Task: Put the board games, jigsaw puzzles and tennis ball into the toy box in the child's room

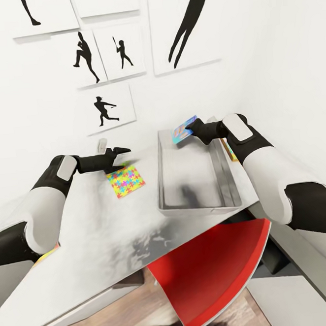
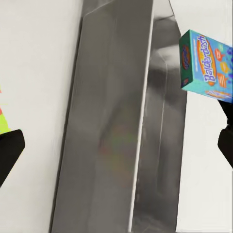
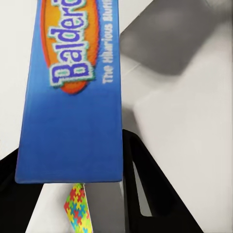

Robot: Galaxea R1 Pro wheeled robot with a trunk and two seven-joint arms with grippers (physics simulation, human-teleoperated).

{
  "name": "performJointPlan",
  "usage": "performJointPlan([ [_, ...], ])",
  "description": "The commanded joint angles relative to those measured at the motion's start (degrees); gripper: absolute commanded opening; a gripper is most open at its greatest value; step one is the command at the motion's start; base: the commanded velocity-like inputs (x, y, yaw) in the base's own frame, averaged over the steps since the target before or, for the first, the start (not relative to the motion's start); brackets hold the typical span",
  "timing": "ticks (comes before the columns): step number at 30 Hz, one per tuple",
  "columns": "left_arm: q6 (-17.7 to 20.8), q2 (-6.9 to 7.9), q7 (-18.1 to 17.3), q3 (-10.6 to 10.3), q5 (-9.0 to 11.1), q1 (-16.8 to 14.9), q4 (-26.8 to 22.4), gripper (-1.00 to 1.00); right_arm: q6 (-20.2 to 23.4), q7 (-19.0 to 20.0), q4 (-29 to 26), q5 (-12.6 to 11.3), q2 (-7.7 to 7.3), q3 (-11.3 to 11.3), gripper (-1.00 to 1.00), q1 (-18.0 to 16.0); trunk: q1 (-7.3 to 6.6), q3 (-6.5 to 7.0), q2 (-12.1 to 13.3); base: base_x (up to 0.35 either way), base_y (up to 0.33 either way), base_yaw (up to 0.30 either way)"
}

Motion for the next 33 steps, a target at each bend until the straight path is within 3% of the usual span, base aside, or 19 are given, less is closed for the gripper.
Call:
performJointPlan([
  [1,0.3,-0.53,-0.6,0.4,-0.7,-0.3,0.0,1.0,0.0,-0.6,-0.1,-0.7,-0.02,0.2,-1.0,0.0,0.03,-0.19,-0.1,0.0,0.0,0.0],
  [4,0.3,-2.76,-1.0,0.4,-0.7,-1.6,0.0,1.0,0.0,-0.6,-0.1,-0.7,-0.02,0.2,-1.0,0.0,0.03,-0.47,-0.1,0.0,0.0,0.0],
  [9,0.3,-3.91,-1.3,0.4,-0.8,-2.2,0.0,1.0,0.0,-0.6,-0.1,-0.7,-0.02,0.2,-1.0,0.0,0.03,-0.94,-0.1,0.0,0.0,0.0],
  [33,0.3,-4.03,-1.4,0.3,-0.8,-2.4,0.0,1.0,-0.6,-0.6,-0.1,-0.6,-0.08,0.3,-1.0,0.2,0.03,-3.13,-0.1,0.0,0.0,0.0],
])
